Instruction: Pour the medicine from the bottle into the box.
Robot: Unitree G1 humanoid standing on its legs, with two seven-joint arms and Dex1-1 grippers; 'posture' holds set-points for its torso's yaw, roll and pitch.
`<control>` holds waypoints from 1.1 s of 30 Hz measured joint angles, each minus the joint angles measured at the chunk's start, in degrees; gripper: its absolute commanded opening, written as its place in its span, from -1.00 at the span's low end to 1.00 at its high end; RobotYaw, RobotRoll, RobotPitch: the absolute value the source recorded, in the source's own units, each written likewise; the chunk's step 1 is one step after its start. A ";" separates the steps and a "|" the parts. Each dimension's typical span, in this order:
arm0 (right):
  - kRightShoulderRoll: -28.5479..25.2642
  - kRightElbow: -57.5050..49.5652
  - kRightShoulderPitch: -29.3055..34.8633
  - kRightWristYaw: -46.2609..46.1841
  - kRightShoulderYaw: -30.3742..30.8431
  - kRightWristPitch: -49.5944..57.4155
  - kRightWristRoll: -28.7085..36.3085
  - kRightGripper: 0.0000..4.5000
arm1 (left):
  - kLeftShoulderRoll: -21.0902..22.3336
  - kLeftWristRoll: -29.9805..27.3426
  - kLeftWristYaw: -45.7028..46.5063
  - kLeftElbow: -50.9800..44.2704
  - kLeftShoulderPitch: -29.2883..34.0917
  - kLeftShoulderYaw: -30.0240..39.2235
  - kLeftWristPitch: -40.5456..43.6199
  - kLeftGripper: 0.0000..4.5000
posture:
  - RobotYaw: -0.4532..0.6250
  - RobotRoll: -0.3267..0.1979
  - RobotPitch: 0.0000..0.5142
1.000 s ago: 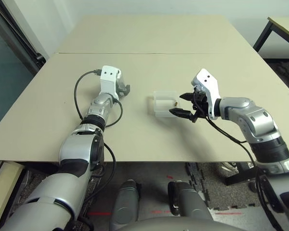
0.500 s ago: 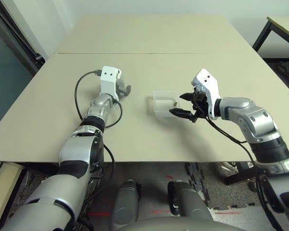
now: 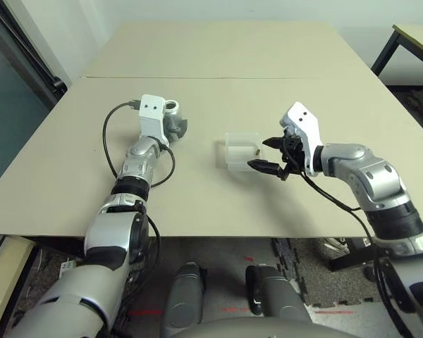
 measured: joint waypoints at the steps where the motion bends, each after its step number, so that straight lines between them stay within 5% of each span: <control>1: 0.03 -0.01 0.03 0.00 0.00 0.00 0.02 1.00 | -0.25 -0.29 -0.02 -2.72 1.51 -0.01 1.64 0.98 | -0.02 0.25 -0.60; 11: 0.17 -0.05 0.68 -0.23 -0.74 -0.11 0.17 1.00 | -1.80 -3.72 1.68 -33.66 16.45 -0.08 18.88 0.98 | 0.00 0.25 -0.57; 24: 0.04 -0.06 1.52 -0.26 -2.30 -0.12 0.81 1.00 | 2.74 -7.67 4.99 -53.60 24.76 5.13 31.02 0.98 | 0.11 0.25 -0.56; 33: 1.08 -3.85 5.81 -9.68 -20.45 -0.01 6.82 1.00 | 10.21 -11.35 5.66 -59.86 27.00 15.45 34.66 0.98 | 0.14 0.25 -0.56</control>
